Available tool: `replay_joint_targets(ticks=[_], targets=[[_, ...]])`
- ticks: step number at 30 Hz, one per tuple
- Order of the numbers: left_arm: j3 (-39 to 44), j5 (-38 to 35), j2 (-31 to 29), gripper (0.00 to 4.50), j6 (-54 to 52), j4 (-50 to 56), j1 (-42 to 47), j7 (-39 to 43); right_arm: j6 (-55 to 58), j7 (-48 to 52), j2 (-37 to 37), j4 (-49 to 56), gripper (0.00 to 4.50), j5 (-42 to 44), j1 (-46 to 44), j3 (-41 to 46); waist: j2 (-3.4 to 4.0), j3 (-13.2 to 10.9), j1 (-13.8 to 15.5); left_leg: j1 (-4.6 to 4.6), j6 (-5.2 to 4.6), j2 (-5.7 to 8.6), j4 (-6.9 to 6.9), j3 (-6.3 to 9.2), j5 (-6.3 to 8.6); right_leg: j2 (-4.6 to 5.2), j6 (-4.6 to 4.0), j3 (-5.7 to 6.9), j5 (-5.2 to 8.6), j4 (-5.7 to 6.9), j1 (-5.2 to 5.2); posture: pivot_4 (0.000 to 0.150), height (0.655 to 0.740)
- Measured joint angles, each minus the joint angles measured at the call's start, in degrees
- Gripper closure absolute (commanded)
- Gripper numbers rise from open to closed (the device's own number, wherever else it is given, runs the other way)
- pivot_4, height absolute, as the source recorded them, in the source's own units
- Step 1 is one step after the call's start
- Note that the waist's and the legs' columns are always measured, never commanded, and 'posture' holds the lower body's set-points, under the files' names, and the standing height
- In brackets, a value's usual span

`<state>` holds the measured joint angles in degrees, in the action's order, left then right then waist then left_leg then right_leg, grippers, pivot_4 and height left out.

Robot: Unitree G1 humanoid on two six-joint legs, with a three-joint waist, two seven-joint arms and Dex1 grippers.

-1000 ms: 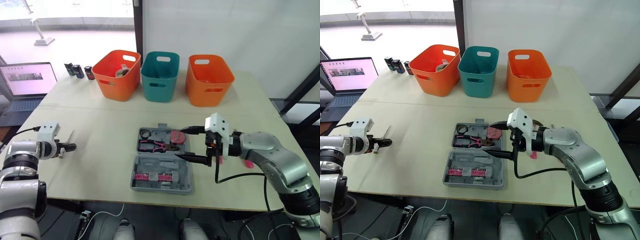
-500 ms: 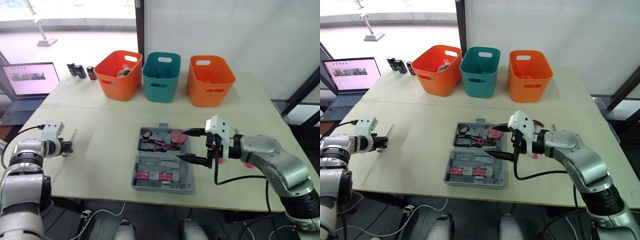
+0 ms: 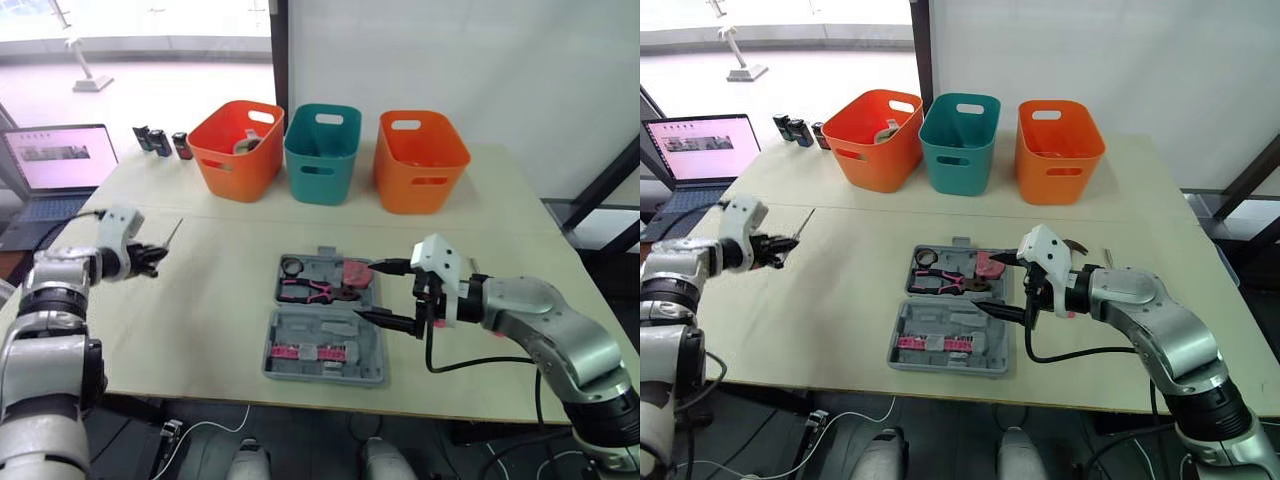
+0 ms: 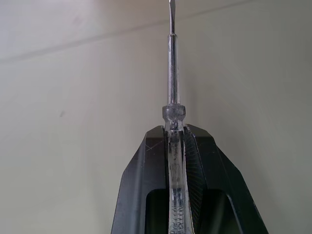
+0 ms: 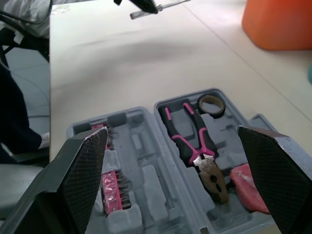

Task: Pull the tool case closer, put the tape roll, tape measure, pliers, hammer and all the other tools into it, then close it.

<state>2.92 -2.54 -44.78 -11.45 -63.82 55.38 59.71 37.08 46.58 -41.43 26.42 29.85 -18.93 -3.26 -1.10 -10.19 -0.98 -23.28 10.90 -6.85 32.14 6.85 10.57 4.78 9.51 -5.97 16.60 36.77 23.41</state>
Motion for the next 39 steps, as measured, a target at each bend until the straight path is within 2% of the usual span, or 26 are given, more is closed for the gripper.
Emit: replay_joint_targets(ticks=[9,13,19,21,25,30,36,39], targets=[[-8.32,0.35,0.57,4.47,-6.12,8.9,2.91,25.31,0.2,-3.37,0.42,2.62,0.0,-0.34,2.47,0.19,0.0,0.0,-0.11,-0.01,-0.01,0.0,0.02,0.01,0.0,0.0,0.02,-0.01,0.03,0.08,0.01,0.15,0.74],[-9.68,0.63,1.25,4.47,-6.83,11.43,3.92,28.08,0.46,-5.06,0.47,3.27,0.0,-0.37,3.31,0.46,0.0,0.0,-0.09,-0.01,-0.02,0.0,0.03,0.02,0.0,0.0,0.01,-0.01,0.03,0.08,0.01,0.15,0.74],[-11.34,1.34,2.49,4.47,-6.03,11.8,3.51,28.34,1.71,-7.28,0.59,6.15,0.0,-0.26,5.9,1.52,0.0,0.0,-0.24,-0.01,-0.03,0.0,0.04,0.02,0.01,0.0,0.02,-0.01,0.05,0.1,0.02,0.15,0.74],[-12.21,3.51,2.12,4.47,-2.96,10.86,2.68,23.98,2.1,-7.74,0.54,6.9,0.0,-0.28,6.31,1.54,0.0,0.0,-0.25,0.02,-0.03,0.0,0.04,0.02,0.0,0.0,0.02,-0.02,0.05,0.12,0.01,0.15,0.74],[-11.53,5.96,0.28,4.47,-0.32,6.35,-3.33,12.99,2.47,-8.45,0.47,7.86,0.0,-0.46,7.49,1.53,0.0,0.0,-0.96,0.02,-0.04,0.0,0.03,0.02,0.01,-0.01,0.04,-0.03,0.06,0.16,0.02,0.15,0.74],[-8.31,3.82,-1.47,4.47,0.69,9.26,-15.26,11.16,2.73,-9.2,0.44,8.38,0.0,-0.51,8.28,1.58,-0.02,0.0,-1.22,0.03,-0.03,-0.01,0.04,0.02,0.0,-0.01,0.0,-0.02,0.09,0.28,0.03,0.15,0.74],[-7.57,3.27,-2.46,4.47,0.35,11.46,-17.46,8.5,2.75,-9.22,0.46,8.36,0.0,-0.45,7.9,1.55,-0.01,0.01,-0.84,0.05,-0.04,-0.01,0.06,0.02,0.0,-0.01,-0.15,-0.02,0.17,0.3,0.02,0.15,0.74],[-7.58,3.21,-2.3,3.11,0.5,11.45,-17.46,7.78,2.75,-9.22,0.47,8.26,0.0,-0.49,7.68,1.54,-0.01,0.01,-0.85,0.06,-0.04,0.0,0.06,0.02,0.0,-0.01,-0.14,-0.03,0.16,0.3,0.01,0.15,0.74]])
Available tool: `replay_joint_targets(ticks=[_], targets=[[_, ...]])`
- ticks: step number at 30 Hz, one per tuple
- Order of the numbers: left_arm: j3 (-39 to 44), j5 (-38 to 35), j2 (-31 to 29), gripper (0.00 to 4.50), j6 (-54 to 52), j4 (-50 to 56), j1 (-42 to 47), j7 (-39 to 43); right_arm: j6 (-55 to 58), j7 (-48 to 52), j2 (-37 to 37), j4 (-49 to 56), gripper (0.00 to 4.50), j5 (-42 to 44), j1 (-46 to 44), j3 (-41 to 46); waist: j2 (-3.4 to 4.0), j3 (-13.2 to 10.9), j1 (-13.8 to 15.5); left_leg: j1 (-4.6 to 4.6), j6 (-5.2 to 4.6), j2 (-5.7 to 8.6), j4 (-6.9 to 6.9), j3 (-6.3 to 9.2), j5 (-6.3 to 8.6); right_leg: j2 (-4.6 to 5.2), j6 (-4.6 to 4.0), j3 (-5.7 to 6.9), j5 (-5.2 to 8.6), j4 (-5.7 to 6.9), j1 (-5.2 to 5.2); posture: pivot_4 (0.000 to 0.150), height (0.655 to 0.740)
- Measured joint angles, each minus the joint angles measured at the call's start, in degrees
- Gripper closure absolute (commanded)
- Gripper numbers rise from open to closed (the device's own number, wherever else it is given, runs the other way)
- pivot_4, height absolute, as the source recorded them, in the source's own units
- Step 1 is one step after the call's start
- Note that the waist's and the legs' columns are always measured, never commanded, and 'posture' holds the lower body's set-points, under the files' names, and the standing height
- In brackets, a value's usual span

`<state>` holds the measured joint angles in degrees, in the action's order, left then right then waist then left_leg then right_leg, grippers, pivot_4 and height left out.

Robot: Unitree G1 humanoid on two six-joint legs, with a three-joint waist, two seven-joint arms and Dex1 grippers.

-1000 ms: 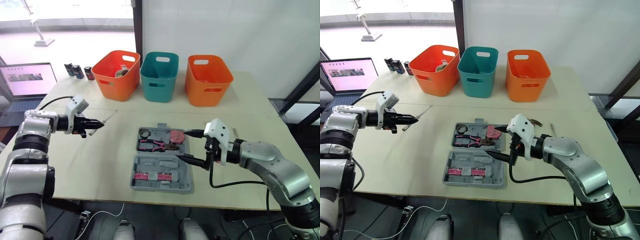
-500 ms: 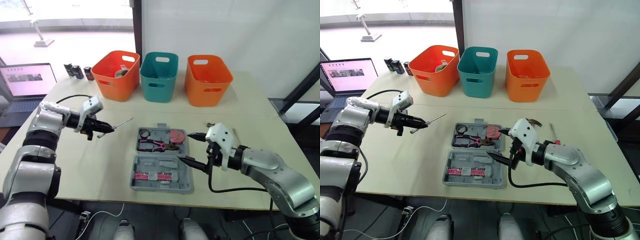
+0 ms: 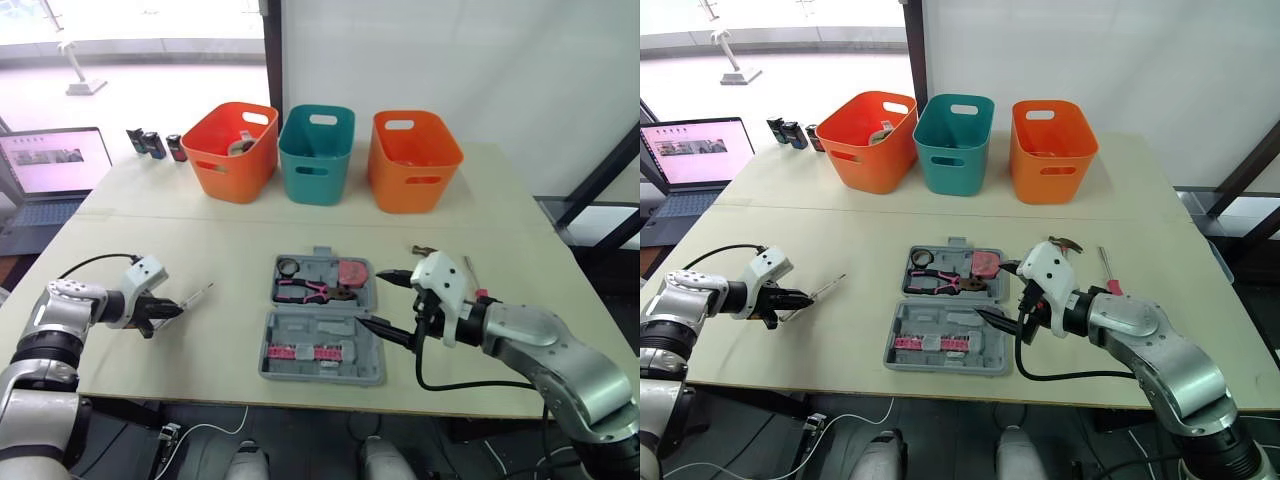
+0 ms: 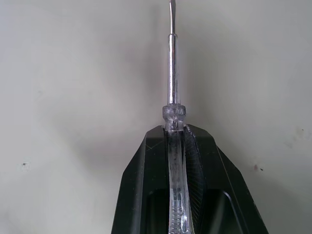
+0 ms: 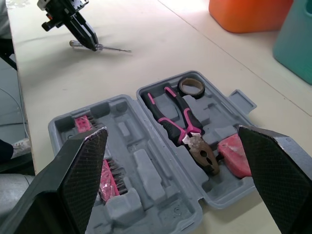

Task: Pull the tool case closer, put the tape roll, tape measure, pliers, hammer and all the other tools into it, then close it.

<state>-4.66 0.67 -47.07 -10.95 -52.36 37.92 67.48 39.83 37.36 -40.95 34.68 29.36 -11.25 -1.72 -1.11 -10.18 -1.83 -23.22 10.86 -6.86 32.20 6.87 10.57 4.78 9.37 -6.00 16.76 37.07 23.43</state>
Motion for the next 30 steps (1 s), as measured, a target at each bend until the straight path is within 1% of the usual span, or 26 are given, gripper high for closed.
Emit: replay_joint_targets(ticks=[3,10,18,19,21,23,25,30], targets=[[-0.16,0.03,0.22,1.7,0.78,-0.16,0.17,0.02,0.0,-0.04,0.03,0.0,0.0,0.0,-0.17,0.0,0.02,0.01,0.05,0.04,0.0,0.0,0.0,0.0,0.0,0.0,0.0,0.0,0.0,0.02,-0.02,0.15,0.74],[-1.42,2.51,1.8,1.7,2.75,-5.02,4.57,-0.82,0.28,-1.27,0.26,0.09,0.0,0.02,0.38,0.04,0.03,0.02,1.07,0.04,-0.01,0.0,0.0,0.0,0.0,0.0,0.0,0.0,0.0,0.02,-0.02,0.15,0.74],[-2.43,4.81,2.43,1.7,5.91,-8.94,7.15,-1.13,1.0,-2.36,0.5,1.15,0.0,0.07,1.75,0.15,0.03,0.02,1.12,0.04,-0.01,0.0,0.0,0.0,-0.01,0.0,0.0,0.0,0.0,0.01,-0.02,0.15,0.74],[-2.44,5.0,2.51,1.93,6.23,-9.29,7.31,-1.12,1.0,-2.45,0.5,1.22,0.0,0.07,1.76,0.16,0.03,0.02,1.14,0.04,-0.01,0.0,0.0,0.0,0.0,0.0,0.0,0.01,0.0,0.02,-0.03,0.15,0.74],[-2.43,5.14,2.56,2.53,6.48,-9.52,7.44,-1.27,1.03,-2.63,0.5,1.22,0.0,0.08,1.81,0.17,0.03,0.02,1.13,0.04,-0.01,0.0,0.0,0.0,-0.01,0.0,0.0,0.0,0.0,0.02,-0.03,0.15,0.74],[-2.43,5.35,2.65,3.44,6.67,-9.59,7.55,-1.29,1.05,-2.76,0.5,1.22,0.0,0.1,1.81,0.17,0.03,0.02,1.1,0.03,-0.01,0.0,0.0,0.0,0.0,0.0,0.0,0.0,0.0,0.0,-0.02,0.15,0.74],[-2.43,5.42,2.8,4.48,6.88,-9.59,7.57,-1.1,1.05,-2.82,0.5,1.22,0.0,0.1,1.81,0.19,0.03,0.02,1.08,0.03,-0.01,0.0,-0.01,0.0,0.0,0.0,0.03,0.0,-0.01,0.0,-0.02,0.15,0.74],[-2.49,5.72,2.9,4.48,7.59,-9.68,7.82,-0.41,1.04,-2.83,0.5,1.22,0.0,0.07,1.86,0.21,0.03,0.02,1.08,0.03,-0.01,0.0,-0.01,0.0,0.0,0.0,0.03,0.0,-0.01,0.0,-0.02,0.15,0.74]])
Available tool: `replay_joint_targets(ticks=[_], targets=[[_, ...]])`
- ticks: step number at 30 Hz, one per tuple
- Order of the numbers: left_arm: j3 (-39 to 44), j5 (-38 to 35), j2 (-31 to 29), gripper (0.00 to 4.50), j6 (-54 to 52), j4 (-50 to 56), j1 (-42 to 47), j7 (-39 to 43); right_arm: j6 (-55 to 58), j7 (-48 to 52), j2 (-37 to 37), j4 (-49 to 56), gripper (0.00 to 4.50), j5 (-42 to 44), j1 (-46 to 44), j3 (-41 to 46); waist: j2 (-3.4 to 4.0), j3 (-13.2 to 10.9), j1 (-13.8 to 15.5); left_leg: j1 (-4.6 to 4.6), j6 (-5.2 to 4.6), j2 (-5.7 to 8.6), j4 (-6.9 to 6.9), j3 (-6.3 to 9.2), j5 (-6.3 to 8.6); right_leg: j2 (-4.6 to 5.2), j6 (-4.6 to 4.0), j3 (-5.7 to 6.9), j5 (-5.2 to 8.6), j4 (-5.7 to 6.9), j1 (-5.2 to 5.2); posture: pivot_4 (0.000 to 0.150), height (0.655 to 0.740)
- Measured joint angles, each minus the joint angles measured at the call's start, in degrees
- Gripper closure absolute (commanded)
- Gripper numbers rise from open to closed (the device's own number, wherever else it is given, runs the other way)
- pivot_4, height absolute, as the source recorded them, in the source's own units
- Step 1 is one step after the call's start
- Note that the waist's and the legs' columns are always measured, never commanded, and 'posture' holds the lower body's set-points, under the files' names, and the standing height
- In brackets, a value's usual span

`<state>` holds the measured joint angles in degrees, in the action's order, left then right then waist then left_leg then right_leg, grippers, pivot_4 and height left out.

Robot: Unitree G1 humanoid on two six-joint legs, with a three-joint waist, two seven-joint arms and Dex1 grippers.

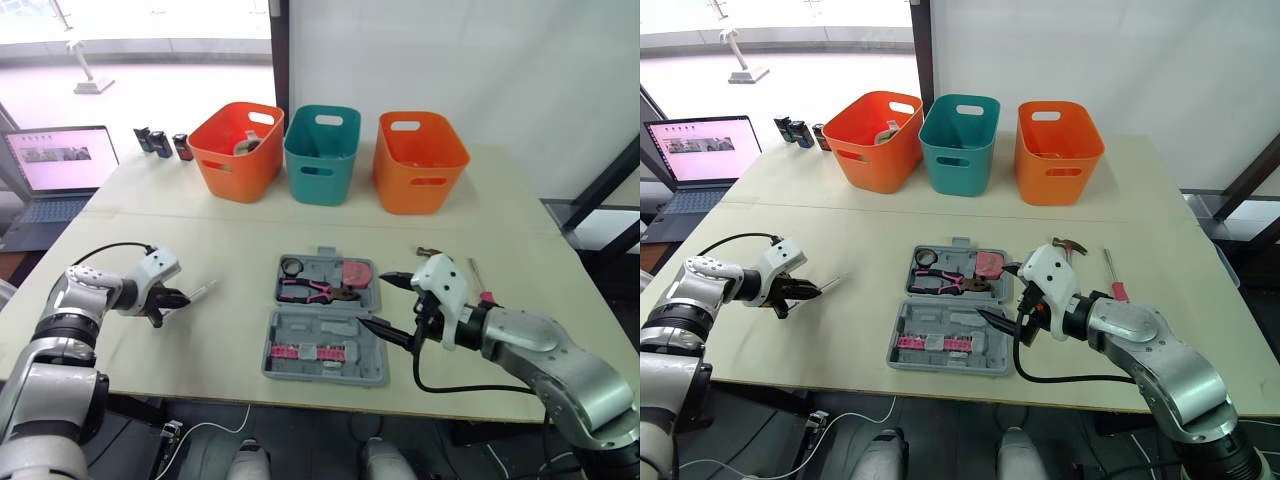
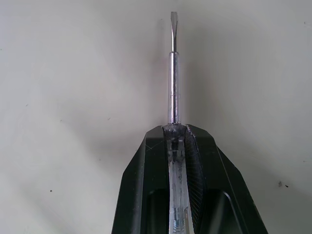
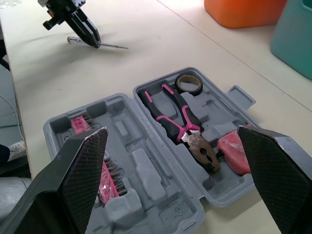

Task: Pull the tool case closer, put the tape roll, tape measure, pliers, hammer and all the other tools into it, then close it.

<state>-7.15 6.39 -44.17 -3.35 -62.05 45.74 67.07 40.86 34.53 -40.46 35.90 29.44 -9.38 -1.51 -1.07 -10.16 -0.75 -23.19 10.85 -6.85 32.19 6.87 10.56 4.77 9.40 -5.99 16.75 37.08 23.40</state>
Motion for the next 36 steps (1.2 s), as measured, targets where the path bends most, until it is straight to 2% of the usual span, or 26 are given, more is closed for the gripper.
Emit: replay_joint_targets(ticks=[6,10,12,14,17,22,28,31,36], targets=[[-0.76,0.43,0.87,4.48,1.67,0.23,3.68,4.05,0.0,-0.12,0.02,0.0,0.0,-0.05,0.34,-0.01,-0.06,-0.03,0.07,-0.08,0.0,0.0,0.03,0.0,0.0,0.0,0.0,0.01,0.0,-0.03,0.02,0.15,0.74],[-2.5,0.67,1.05,4.48,1.82,5.3,8.05,8.93,0.0,-0.21,0.01,0.0,0.0,-0.05,0.41,0.01,-0.06,-0.03,-0.02,-0.07,0.0,0.0,0.01,0.0,0.0,0.0,0.07,0.01,-0.04,-0.03,0.03,0.15,0.74],[-4.05,0.45,1.9,4.48,-5.82,11.53,9.6,13.99,0.0,-0.14,-0.32,0.0,0.0,-0.05,0.76,0.07,-0.06,-0.03,0.02,-0.09,0.0,0.0,0.02,0.0,0.0,0.0,0.08,0.01,-0.04,-0.03,0.02,0.15,0.74],[-7.62,0.12,2.83,4.48,-15.12,22.07,10.25,20.2,-0.03,0.28,-0.95,0.0,0.0,-0.08,0.96,0.07,-0.07,-0.04,-0.03,-0.1,0.0,0.0,0.02,0.0,0.0,0.0,0.08,0.0,-0.04,-0.05,0.02,0.15,0.74],[-13.57,1.26,3.06,4.48,-21.58,33.54,10.18,24.22,-0.07,0.86,-1.35,0.0,0.0,-0.24,0.98,0.06,-0.06,-0.04,-0.65,-0.04,-0.02,0.0,0.01,0.01,-0.01,-0.01,0.1,-0.01,-0.05,-0.02,0.02,0.15,0.74],[-21.81,4.24,4.52,4.48,-27.18,41.11,10.1,25.19,-0.23,1.38,-1.36,-0.35,0.0,-1.42,0.63,-0.12,-0.06,-0.05,-1.62,-0.08,-0.1,0.0,0.07,0.01,-0.05,-0.01,-0.04,-0.02,0.02,-0.02,0.01,0.15,0.74],[-27.76,6.37,13.15,4.48,-32.48,44.77,12.18,23.52,-0.33,1.49,-0.98,-0.73,0.0,-2.6,-1.05,-0.9,-0.17,-0.12,-1.47,-0.16,-0.13,0.0,0.1,0.01,-0.04,-0.01,-0.03,-0.02,0.02,-0.08,0.02,0.15,0.74],[-28.44,6.61,15.7,4.48,-32.14,47.46,13.34,22.49,-0.33,1.49,-0.47,-1.37,0.0,-3.5,-1.77,-1.96,-0.16,-0.13,-1.68,-0.14,-0.14,0.0,0.1,0.01,-0.04,-0.01,-0.03,-0.02,0.02,-0.08,0.02,0.15,0.74],[-30.75,8.83,16.04,4.48,-28.04,46.34,12.6,18.8,-0.27,1.87,-0.48,-1.37,0.0,-3.56,-1.88,-2.15,-0.15,-0.14,-1.73,-0.12,-0.14,0.0,0.11,0.01,-0.04,-0.02,-0.03,-0.02,0.02,-0.06,0.02,0.15,0.74]])
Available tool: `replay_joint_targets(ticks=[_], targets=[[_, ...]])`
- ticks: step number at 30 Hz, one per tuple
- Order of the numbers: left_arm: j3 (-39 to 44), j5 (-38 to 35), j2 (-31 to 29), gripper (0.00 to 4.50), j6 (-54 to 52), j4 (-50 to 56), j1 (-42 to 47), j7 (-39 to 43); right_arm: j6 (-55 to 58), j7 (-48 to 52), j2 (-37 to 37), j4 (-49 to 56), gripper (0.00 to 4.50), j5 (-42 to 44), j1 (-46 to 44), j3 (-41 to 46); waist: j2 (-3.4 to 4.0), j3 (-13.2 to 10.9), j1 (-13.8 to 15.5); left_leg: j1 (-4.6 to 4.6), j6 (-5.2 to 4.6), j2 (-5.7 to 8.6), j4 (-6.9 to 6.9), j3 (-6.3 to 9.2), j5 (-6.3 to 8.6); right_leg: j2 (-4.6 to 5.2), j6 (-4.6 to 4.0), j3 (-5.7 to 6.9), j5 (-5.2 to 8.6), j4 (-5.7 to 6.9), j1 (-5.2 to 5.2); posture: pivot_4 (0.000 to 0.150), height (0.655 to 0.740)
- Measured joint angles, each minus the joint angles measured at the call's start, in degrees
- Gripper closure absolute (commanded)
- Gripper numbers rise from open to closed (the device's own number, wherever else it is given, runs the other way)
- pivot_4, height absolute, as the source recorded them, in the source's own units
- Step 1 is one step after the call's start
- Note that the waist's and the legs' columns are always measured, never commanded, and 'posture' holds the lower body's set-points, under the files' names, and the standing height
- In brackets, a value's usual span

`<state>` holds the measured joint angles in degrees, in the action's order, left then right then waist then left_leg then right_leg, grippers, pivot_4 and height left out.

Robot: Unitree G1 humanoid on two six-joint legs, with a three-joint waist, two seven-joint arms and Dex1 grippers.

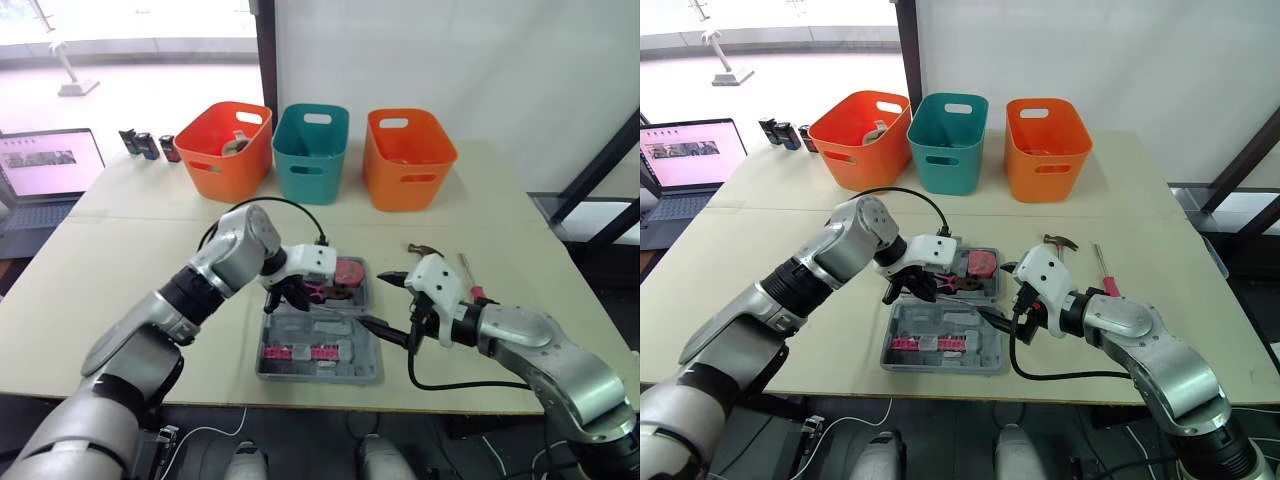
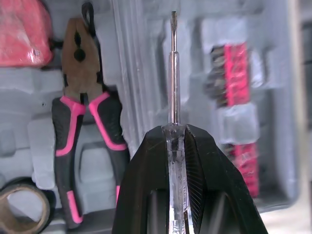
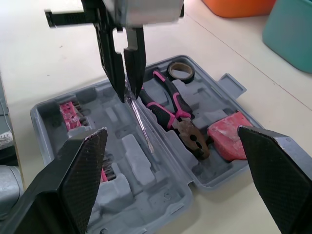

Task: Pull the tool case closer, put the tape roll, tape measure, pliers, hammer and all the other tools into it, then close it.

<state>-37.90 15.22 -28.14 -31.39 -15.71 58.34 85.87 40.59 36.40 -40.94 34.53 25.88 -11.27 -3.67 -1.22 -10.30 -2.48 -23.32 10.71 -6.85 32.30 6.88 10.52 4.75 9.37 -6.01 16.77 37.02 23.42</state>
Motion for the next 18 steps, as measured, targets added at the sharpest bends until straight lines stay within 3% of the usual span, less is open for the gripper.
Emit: replay_joint_targets(ticks=[18], targets=[[-1.68,2.08,3.23,4.48,5.4,-4.53,-3.56,-5.32,1.59,1.66,-0.9,0.41,0.0,0.25,1.91,0.94,-0.01,0.0,0.46,-0.03,0.0,0.0,0.06,0.0,0.0,0.0,0.01,0.0,-0.01,-0.01,-0.01,0.15,0.74]])
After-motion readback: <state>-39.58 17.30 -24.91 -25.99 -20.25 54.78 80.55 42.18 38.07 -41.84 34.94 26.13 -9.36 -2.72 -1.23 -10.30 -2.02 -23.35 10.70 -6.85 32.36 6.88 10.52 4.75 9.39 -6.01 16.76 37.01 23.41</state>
